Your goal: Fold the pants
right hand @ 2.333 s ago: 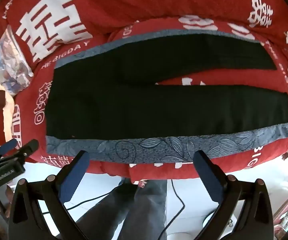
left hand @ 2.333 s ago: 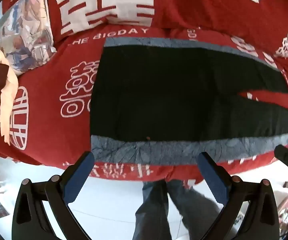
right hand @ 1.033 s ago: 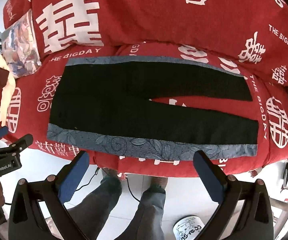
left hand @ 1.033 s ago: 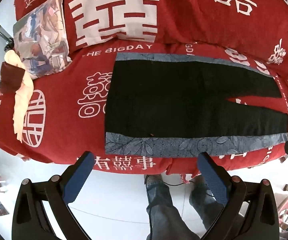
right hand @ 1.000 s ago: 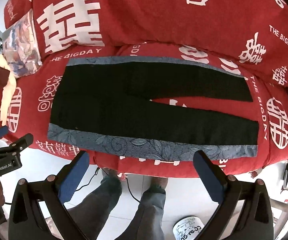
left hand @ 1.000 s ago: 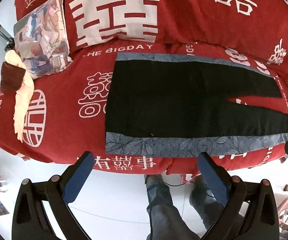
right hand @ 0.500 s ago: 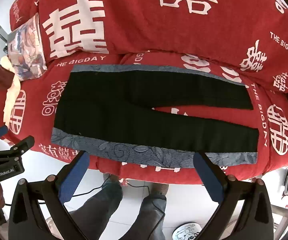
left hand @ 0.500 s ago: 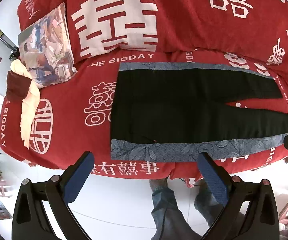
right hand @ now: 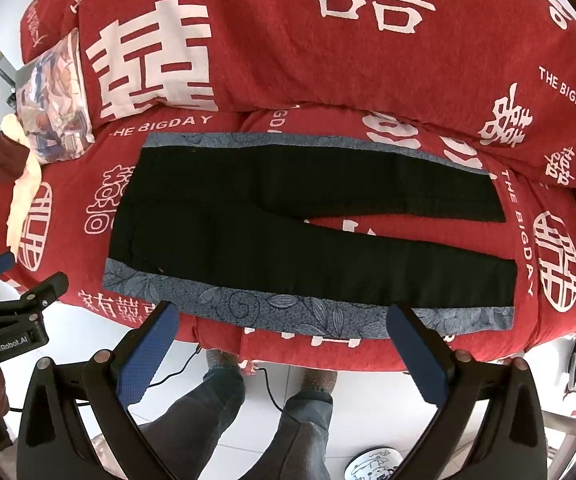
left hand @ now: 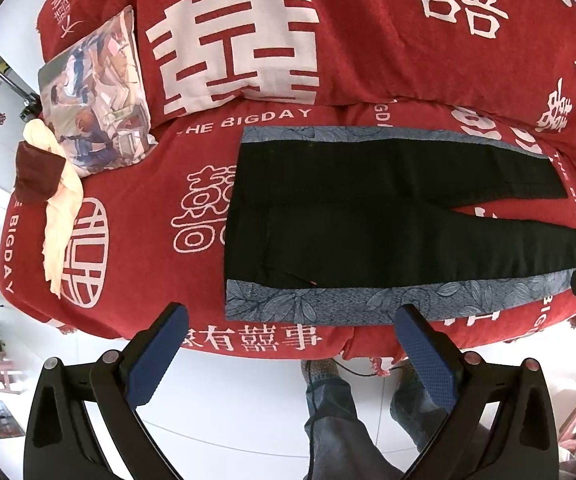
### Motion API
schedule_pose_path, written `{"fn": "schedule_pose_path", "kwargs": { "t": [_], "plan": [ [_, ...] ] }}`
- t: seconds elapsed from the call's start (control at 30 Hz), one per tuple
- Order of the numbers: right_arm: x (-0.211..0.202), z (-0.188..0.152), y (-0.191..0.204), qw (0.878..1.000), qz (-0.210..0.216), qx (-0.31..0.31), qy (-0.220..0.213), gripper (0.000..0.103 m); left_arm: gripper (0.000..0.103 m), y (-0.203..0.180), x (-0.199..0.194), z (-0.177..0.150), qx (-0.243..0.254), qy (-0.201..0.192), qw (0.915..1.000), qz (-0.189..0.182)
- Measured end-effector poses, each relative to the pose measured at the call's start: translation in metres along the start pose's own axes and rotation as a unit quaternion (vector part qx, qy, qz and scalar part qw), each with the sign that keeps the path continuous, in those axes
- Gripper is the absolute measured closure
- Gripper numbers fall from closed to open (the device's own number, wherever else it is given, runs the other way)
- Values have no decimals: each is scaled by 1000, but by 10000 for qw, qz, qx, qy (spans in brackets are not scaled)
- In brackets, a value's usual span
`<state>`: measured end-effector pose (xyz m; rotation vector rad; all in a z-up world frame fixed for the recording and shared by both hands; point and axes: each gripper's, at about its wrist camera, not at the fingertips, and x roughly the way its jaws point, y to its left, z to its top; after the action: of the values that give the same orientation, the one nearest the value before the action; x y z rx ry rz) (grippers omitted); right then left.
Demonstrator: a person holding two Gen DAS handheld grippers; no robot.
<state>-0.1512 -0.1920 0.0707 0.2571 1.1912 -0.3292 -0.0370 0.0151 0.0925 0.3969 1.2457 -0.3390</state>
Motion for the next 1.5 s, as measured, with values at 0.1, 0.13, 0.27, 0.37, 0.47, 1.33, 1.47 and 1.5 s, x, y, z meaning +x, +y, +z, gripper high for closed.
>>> {"fn": "schedule_pose_path", "kwargs": {
  "t": [0.1,0.13,0.27,0.37,0.47,1.33,1.47,1.5],
  "plan": [
    [0,1,1,10000,-6,-4,1,0,0,0,0,0,-11,9,10000,2],
    [0,1,1,10000,-8,-6,5,0,0,1,0,0,-16,8,10000,0],
    [0,1,1,10000,-12,-10,-5,0,0,6,0,0,-31,14,10000,-4],
    [0,1,1,10000,-10,-8,-4,0,0,8,0,0,-29,14,10000,-1],
    [0,2,1,10000,-18,-12,-1,0,0,6,0,0,-35,17,10000,-4],
    [11,15,3,9999,-100,-41,119,0,0,10,15,18,-87,142,9999,-11],
    [15,17,4,9997,-184,-121,139,0,0,7,22,16,-106,153,9998,-18],
    [17,16,5,9996,-199,-126,149,0,0,6,23,13,-108,161,9998,-15]
  ]
}}
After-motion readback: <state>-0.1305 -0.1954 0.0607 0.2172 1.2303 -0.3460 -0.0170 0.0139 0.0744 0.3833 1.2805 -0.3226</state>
